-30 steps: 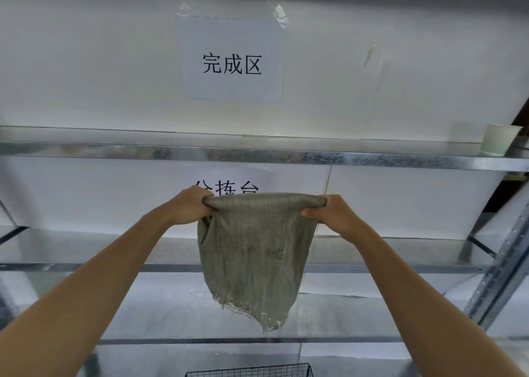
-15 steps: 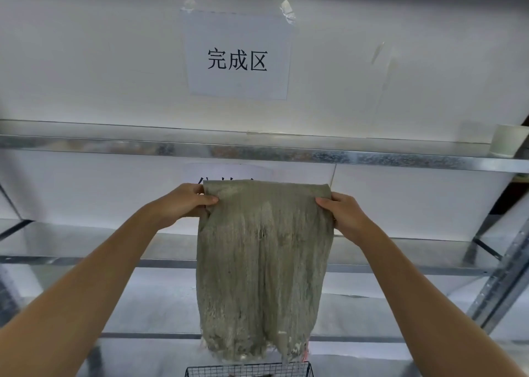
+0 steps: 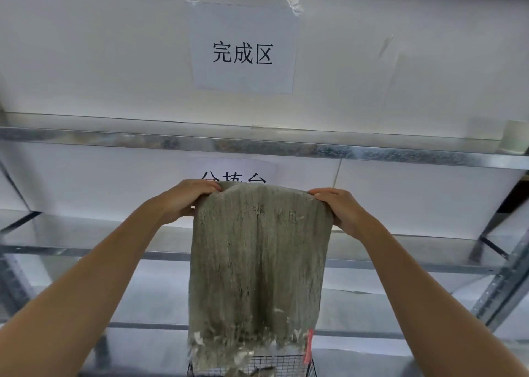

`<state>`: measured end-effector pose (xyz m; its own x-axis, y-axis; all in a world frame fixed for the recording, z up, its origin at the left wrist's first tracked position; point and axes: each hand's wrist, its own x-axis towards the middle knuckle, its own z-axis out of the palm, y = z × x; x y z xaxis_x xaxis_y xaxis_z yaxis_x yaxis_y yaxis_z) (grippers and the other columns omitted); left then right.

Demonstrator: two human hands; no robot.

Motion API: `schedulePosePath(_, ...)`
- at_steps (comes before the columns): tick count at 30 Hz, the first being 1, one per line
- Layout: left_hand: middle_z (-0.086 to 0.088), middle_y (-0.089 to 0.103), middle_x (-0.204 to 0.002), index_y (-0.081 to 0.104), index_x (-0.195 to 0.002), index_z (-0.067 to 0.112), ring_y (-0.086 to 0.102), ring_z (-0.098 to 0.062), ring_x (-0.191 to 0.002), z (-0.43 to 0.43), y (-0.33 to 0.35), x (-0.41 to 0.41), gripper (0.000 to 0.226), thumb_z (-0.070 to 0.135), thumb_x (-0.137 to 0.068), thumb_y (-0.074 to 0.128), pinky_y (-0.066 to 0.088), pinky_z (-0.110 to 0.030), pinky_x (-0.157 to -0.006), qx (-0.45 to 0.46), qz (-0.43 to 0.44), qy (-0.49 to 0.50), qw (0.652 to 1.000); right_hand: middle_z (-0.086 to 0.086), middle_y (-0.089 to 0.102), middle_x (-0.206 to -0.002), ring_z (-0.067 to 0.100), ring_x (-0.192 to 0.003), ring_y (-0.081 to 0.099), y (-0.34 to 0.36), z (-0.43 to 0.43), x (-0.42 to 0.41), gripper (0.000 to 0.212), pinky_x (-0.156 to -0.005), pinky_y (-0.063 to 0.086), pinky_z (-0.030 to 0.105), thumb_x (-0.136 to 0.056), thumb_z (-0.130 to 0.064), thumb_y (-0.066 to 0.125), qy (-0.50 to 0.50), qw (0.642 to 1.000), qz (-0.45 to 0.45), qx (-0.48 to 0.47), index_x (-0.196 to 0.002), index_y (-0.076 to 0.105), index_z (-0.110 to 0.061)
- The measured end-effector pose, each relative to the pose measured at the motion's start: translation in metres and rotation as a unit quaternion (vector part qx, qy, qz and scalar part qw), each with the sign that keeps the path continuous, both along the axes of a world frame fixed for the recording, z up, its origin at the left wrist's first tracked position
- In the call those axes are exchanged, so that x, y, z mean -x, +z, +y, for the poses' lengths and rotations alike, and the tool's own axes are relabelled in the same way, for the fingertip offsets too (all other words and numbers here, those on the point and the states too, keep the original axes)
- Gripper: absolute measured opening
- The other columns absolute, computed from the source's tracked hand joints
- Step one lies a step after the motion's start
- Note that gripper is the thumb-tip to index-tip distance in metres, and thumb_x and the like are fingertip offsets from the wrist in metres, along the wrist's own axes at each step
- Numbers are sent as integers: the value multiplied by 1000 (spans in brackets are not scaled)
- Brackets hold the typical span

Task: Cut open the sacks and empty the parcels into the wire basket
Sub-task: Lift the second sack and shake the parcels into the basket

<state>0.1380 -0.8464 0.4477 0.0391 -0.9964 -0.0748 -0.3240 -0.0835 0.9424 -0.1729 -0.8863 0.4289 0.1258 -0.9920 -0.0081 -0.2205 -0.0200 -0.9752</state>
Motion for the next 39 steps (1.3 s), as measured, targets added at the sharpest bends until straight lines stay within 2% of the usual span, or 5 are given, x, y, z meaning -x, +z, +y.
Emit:
schedulePosePath(9,0,46,-125,38,-137,18,48,-19,-112,4,-1,4,65,22,-82,72,44,-29,-88,-8,-210,-94,973,7,52,-113,22,-99,56,-6,-5,-19,71,-78,52,32,-67,-37,83,79,947,295,98,-124,47,-13)
schedulePosePath(14,2,55,-104,55,-117,17,52,-20,-98,-5,-9,5,43,26,-80,74,42,-27,-76,102,-317,-30,942,4,57,-91,22,-85,54,-17,-7,-21,34,-68,45,33,-75,-34,72,1,910,378,172,-97,55,-14)
schedulePosePath(21,-11,63,-78,67,-81,1,54,-24,-76,-10,-10,-6,14,15,-86,67,39,-28,-63,115,-296,-6,948,7,45,-54,19,-54,42,2,-17,-6,33,-57,35,30,-72,-17,75,3,929,333,160,-54,50,-7)
schedulePosePath(29,0,66,-102,66,-112,11,59,-23,-102,-2,-10,-14,33,9,-79,73,47,-23,-78,53,-74,11,996,26,66,-102,33,-89,65,0,-14,4,26,-86,55,45,-82,-9,71,22,983,163,82,-100,65,8)
schedulePosePath(39,-9,51,-107,39,-122,17,54,-17,-81,-3,-24,-8,38,17,-91,61,45,-29,-60,61,-34,127,989,7,52,-120,26,-90,62,-14,-8,-2,42,-59,59,23,-90,-10,62,-10,992,86,95,-131,53,-16)
